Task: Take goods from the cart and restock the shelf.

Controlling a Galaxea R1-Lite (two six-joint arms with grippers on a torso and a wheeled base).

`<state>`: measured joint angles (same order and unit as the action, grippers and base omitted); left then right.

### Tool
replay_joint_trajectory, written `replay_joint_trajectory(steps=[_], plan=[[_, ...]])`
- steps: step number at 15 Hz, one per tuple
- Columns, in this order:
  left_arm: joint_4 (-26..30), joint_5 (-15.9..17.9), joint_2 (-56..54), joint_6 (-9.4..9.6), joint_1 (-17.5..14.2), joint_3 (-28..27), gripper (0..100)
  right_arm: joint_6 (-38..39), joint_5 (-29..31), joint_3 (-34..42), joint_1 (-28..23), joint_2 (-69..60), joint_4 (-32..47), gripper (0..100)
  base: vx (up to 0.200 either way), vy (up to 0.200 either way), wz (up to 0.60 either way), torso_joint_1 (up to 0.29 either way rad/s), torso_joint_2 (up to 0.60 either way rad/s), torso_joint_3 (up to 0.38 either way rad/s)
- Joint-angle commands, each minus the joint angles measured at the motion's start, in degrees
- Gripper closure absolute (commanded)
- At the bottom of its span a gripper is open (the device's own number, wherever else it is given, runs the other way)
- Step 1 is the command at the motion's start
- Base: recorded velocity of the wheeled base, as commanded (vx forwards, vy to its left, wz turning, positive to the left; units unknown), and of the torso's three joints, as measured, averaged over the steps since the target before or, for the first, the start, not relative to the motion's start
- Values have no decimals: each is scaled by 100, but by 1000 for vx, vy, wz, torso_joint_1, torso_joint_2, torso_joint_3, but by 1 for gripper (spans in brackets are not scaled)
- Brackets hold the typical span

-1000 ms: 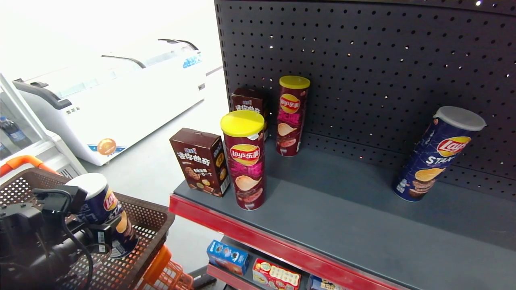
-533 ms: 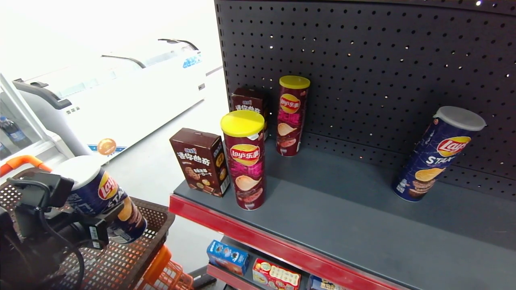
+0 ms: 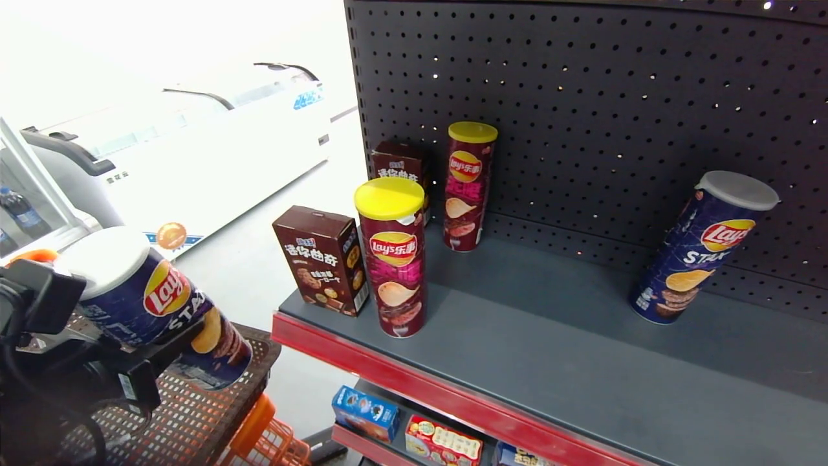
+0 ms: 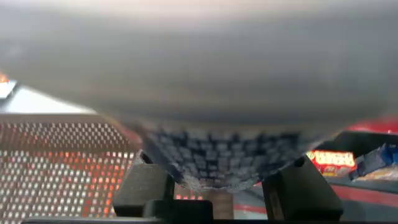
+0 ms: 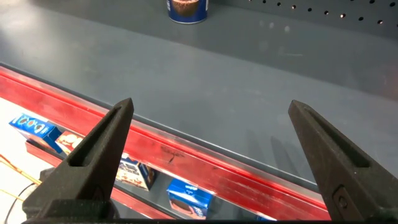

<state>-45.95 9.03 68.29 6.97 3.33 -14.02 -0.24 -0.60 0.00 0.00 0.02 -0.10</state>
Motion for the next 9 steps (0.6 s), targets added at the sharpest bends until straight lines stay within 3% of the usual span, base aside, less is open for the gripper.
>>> replay_joint_trajectory(steps=[1,4,5,7,8,9], plan=[[-2,-7,-237,-3,80,-75,100,-2,-2,0,0,-2,1,0,0,0,0,0,0,0],[-20,11,-255,-12,274,-119,100,-2,-2,0,0,-2,1,0,0,0,0,0,0,0],[-20,2,-264,-56,616,-110,100,-2,-2,0,0,-2,1,0,0,0,0,0,0,0],[-28,2,-273,-56,722,-101,100,-2,-2,0,0,-2,1,0,0,0,0,0,0,0],[-11,20,-387,-73,1144,-119,100,-2,-2,0,0,-2,1,0,0,0,0,0,0,0],[-11,20,-404,-161,1363,-119,100,-2,-2,0,0,-2,1,0,0,0,0,0,0,0]])
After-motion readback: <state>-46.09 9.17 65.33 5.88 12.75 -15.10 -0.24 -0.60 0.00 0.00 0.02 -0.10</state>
